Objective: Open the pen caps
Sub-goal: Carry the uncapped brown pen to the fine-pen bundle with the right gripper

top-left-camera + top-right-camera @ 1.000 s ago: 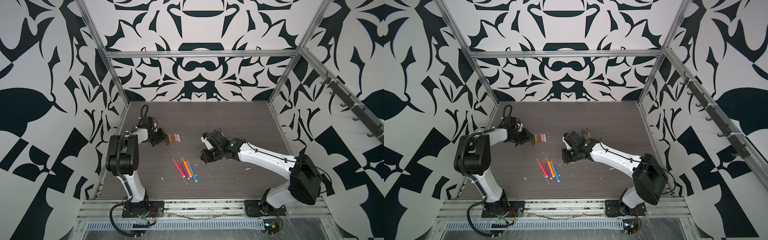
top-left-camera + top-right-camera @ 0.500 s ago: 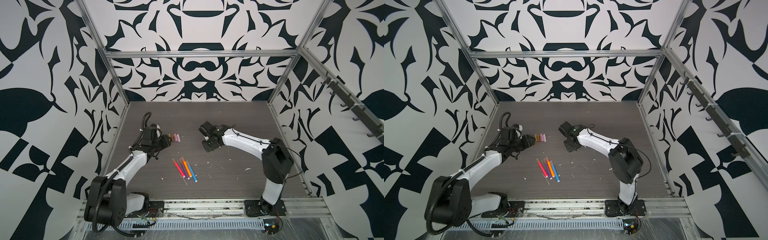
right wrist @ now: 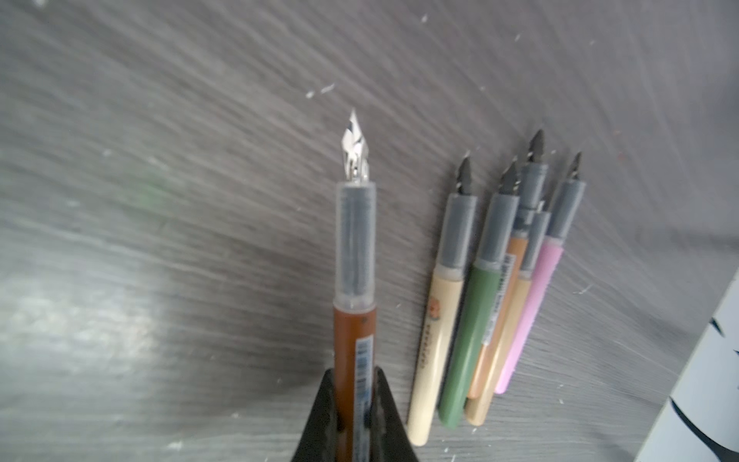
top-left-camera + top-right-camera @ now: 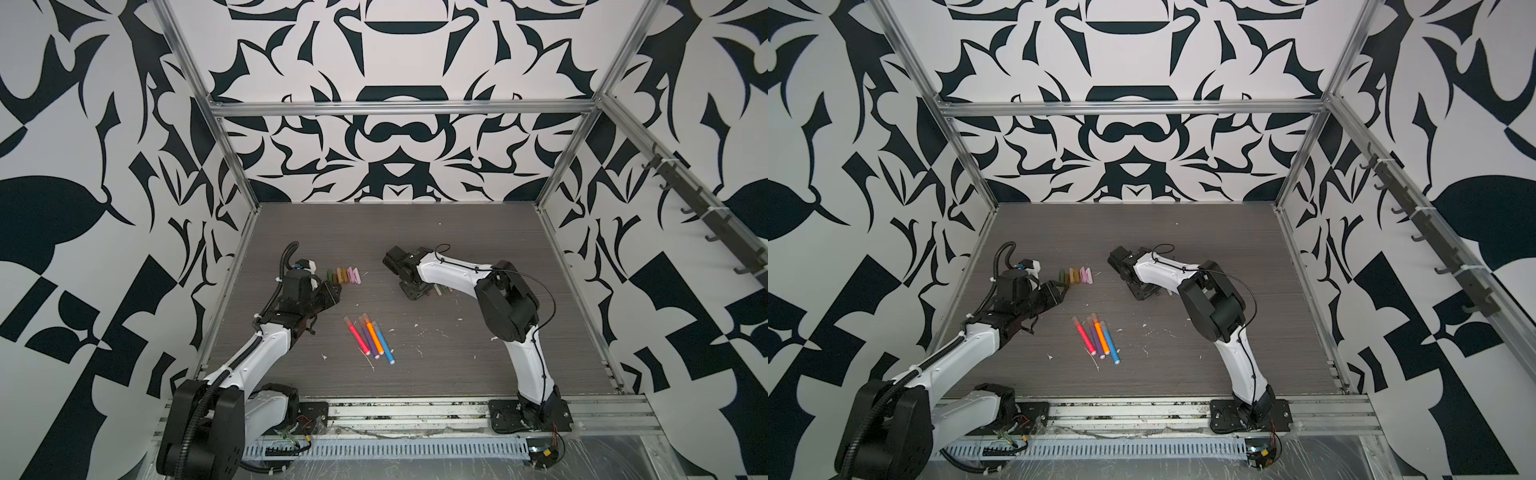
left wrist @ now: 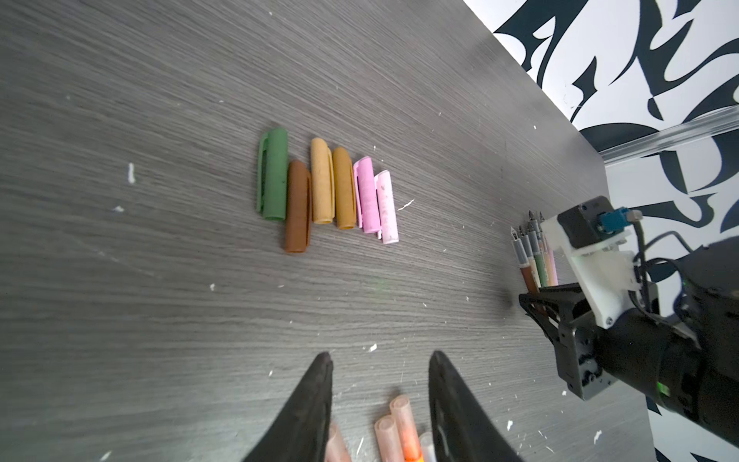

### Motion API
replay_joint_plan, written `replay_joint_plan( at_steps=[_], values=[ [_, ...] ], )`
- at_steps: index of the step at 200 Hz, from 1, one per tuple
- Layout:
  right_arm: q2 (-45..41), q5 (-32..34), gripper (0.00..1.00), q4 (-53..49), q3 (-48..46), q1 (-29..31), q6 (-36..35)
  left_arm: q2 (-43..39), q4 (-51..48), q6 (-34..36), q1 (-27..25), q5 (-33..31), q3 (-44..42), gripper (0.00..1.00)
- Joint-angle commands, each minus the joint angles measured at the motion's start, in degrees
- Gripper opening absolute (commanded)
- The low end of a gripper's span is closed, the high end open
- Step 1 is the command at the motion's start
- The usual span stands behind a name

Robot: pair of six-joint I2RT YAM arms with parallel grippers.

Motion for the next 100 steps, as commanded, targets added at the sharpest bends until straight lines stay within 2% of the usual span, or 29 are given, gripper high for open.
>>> replay_joint_plan(
  at_steps=[1, 18, 26, 35, 49, 85, 100],
  values=[
    [-0.3, 4.3, 0.05, -3.4, 1.8, 0.2, 0.2, 2.2, 1.5, 0.5, -0.2, 1.7, 0.8, 0.43],
    [0.1, 4.8, 0.15, -3.8, 2.0, 0.2, 0.1, 2.9, 1.7, 0.6, -0.2, 1.9, 1.1, 0.43],
    [0.3, 4.8, 0.22, -4.2, 2.3, 0.1, -0.1, 3.0, 1.7, 0.6, -0.2, 2.1, 1.1, 0.43],
    [0.5, 4.5, 0.37, -4.4, 2.5, 0.1, -0.4, 3.0, 1.7, 0.7, -0.2, 2.2, 1.1, 0.43],
    [0.4, 3.9, 0.45, -4.4, 2.6, 0.0, -0.6, 3.0, 1.7, 0.8, -0.2, 2.5, 1.1, 0.43],
    [-1.1, 2.3, 0.46, -4.5, 3.0, 0.0, -0.6, 2.8, 1.7, 0.8, -0.1, 2.5, 1.0, 0.43],
    [-2.3, 0.3, 0.41, -3.9, 2.6, 0.0, -0.3, 3.0, 1.7, 0.8, -0.2, 2.5, 1.1, 0.43]
  ],
)
